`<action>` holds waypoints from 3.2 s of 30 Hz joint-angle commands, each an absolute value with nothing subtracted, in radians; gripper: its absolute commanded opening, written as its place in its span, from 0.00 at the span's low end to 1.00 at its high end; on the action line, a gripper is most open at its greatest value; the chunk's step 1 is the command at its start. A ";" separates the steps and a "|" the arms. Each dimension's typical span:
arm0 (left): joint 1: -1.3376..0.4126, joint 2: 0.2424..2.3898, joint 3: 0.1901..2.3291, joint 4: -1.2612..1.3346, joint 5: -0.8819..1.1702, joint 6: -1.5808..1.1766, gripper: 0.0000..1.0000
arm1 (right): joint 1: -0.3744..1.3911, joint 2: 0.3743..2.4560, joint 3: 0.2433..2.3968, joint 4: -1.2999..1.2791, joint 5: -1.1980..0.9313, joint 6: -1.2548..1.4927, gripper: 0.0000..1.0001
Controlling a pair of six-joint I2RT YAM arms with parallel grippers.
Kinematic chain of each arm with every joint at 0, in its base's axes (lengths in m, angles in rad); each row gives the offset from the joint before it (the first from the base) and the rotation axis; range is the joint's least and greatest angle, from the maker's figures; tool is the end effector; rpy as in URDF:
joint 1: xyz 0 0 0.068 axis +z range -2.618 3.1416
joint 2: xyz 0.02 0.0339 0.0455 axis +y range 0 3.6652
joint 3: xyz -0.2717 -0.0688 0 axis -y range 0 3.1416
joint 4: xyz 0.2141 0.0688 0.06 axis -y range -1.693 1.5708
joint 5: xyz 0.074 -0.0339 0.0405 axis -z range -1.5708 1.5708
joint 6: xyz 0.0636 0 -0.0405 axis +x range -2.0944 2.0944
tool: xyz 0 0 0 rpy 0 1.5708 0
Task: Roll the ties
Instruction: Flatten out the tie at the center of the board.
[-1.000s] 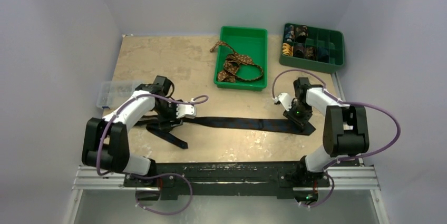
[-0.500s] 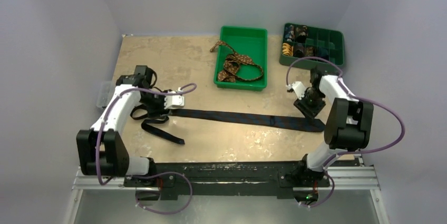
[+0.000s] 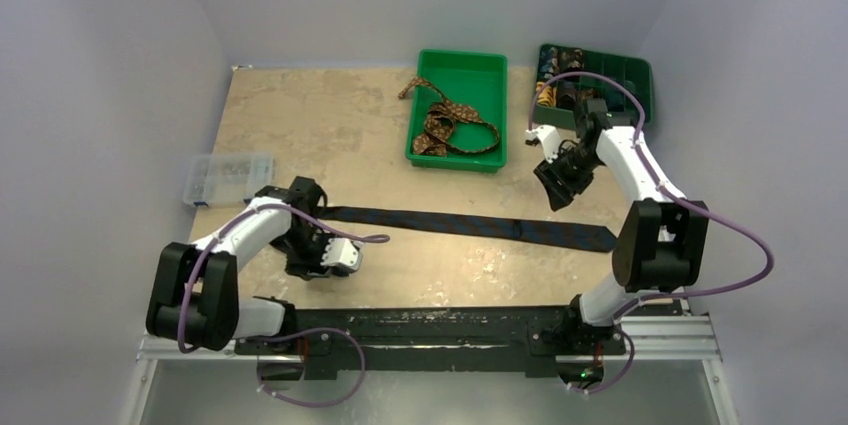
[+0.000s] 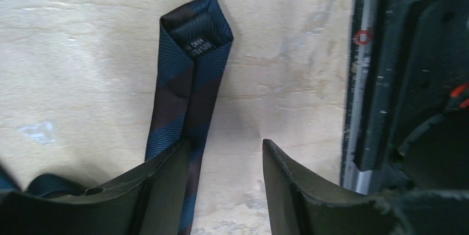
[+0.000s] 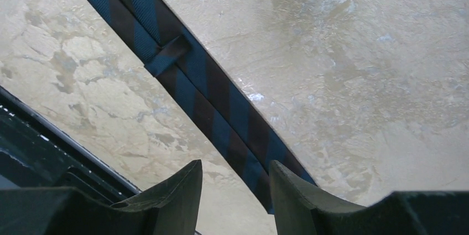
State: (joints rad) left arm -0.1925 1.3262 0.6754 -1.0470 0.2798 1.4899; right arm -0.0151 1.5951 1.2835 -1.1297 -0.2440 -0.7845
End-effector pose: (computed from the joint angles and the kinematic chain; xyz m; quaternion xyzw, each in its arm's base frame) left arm 0.1378 -0.0447 0.1611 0.7308 0.6653 -0.1489 0.0340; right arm 0.2665 0.0113 0.2420 -0.3790 0.9151 0.0869 0.1064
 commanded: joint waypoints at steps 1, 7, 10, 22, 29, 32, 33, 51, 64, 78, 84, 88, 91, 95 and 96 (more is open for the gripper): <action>-0.230 1.342 0.641 -0.840 0.180 1.432 0.47 | -0.010 1.604 1.336 -1.160 -0.314 -0.732 0.47; -0.238 1.397 0.685 -0.837 0.225 1.386 0.09 | -0.008 1.560 1.341 -1.153 -0.451 -0.736 0.46; -0.239 1.374 0.762 -0.938 0.339 1.354 0.00 | -0.008 1.498 1.317 -1.109 -0.603 -0.734 0.47; -0.239 1.283 0.928 -1.160 0.601 1.332 0.00 | 0.087 1.412 1.263 -1.009 -0.772 -0.723 0.49; -0.256 1.390 1.263 -1.348 0.929 1.099 0.00 | 0.257 1.142 1.055 -0.577 -0.886 -0.513 0.67; -0.295 1.426 1.340 -1.339 0.998 0.995 0.00 | 0.393 1.074 1.016 -0.423 -0.854 -0.446 0.75; -0.310 1.432 1.351 -1.322 1.008 0.962 0.00 | 0.440 1.078 1.024 -0.400 -0.835 -0.439 0.78; -0.457 1.489 1.439 -1.253 1.123 0.784 0.00 | 0.883 1.164 1.024 -0.156 -0.566 -0.712 0.47; -0.361 1.405 1.382 -1.271 1.062 0.787 0.26 | 0.877 1.193 1.088 -0.295 -0.495 -0.672 0.00; 0.234 1.441 1.109 -1.296 0.474 1.535 0.67 | 0.558 1.299 1.124 -0.468 -0.636 -0.380 0.00; 0.243 1.485 0.975 -1.185 0.396 1.661 0.65 | 0.503 1.322 1.117 -0.546 -0.637 -0.405 0.00; 0.243 1.514 0.898 -1.044 0.320 1.663 0.63 | 0.476 1.327 1.124 -0.605 -0.623 -0.455 0.00; 0.255 1.554 0.911 -0.974 0.290 1.619 0.57 | 0.463 1.324 1.122 -0.652 -0.603 -0.493 0.00; 0.265 1.553 0.904 -0.979 0.269 1.618 0.34 | 0.442 1.311 1.108 -0.711 -0.594 -0.542 0.00; 0.265 1.536 0.886 -0.979 0.257 1.629 0.24 | 0.440 1.308 1.108 -0.727 -0.596 -0.551 0.00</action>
